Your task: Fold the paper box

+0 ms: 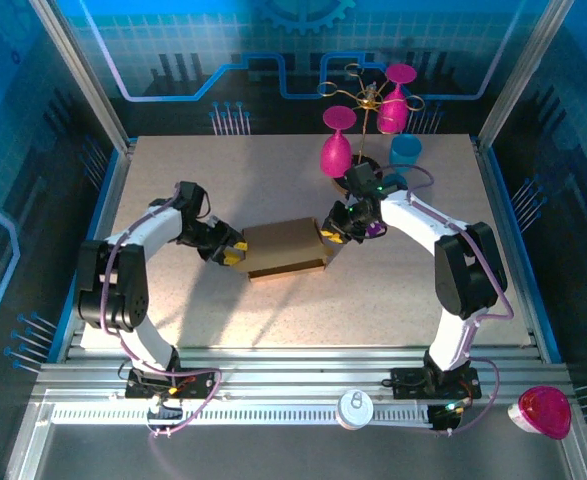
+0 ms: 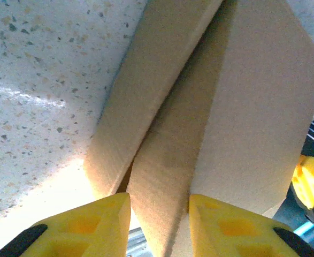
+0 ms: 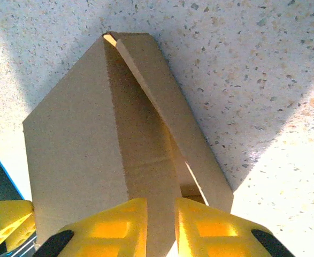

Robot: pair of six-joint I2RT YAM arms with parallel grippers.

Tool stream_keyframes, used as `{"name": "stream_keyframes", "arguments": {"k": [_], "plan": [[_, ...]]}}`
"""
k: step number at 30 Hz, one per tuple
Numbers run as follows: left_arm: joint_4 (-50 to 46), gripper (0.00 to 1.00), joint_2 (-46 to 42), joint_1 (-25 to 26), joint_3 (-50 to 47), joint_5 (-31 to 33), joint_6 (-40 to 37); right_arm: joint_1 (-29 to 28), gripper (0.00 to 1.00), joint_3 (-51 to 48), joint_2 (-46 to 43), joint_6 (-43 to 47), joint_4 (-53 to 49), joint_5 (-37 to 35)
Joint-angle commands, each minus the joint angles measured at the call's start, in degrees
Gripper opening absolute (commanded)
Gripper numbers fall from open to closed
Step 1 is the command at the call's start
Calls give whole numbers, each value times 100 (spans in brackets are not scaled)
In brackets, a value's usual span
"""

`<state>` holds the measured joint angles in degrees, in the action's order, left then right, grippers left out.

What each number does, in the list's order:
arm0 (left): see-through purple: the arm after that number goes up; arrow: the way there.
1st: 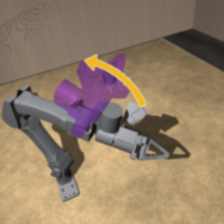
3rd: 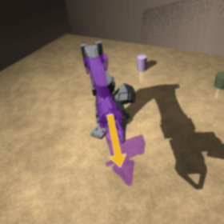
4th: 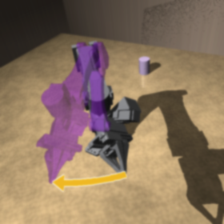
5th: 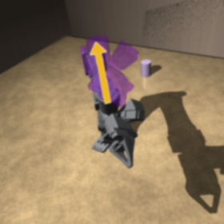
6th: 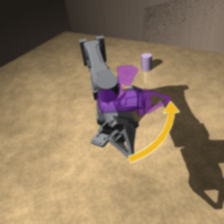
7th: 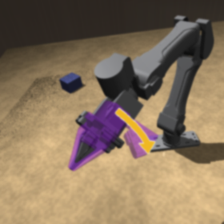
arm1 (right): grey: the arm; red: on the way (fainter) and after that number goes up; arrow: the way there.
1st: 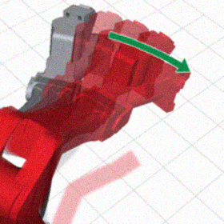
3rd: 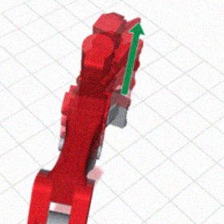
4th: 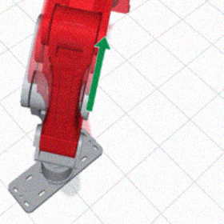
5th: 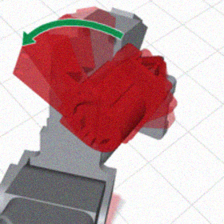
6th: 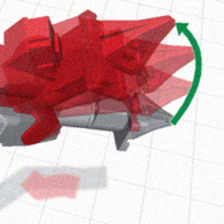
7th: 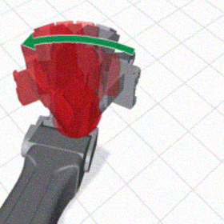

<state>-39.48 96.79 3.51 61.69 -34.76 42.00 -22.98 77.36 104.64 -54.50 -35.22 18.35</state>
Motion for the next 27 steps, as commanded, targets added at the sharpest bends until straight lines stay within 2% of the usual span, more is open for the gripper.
{"name": "stream_keyframes", "arguments": {"k": [1,10,16,21,27], "plan": [[-135,35,148,112,36,219,-231,-88,23,115,139,311,-227,-64],[-186,35,239,194,62,565,-602,-88,43,269,388,1043,-342,101],[294,36,252,212,23,489,-826,-16,51,326,486,1924,-130,377],[442,34,402,212,1,494,-1012,272,55,-108,472,2442,499,1023],[522,30,528,212,-68,605,-1201,577,58,-580,581,2550,1288,1915]]}}
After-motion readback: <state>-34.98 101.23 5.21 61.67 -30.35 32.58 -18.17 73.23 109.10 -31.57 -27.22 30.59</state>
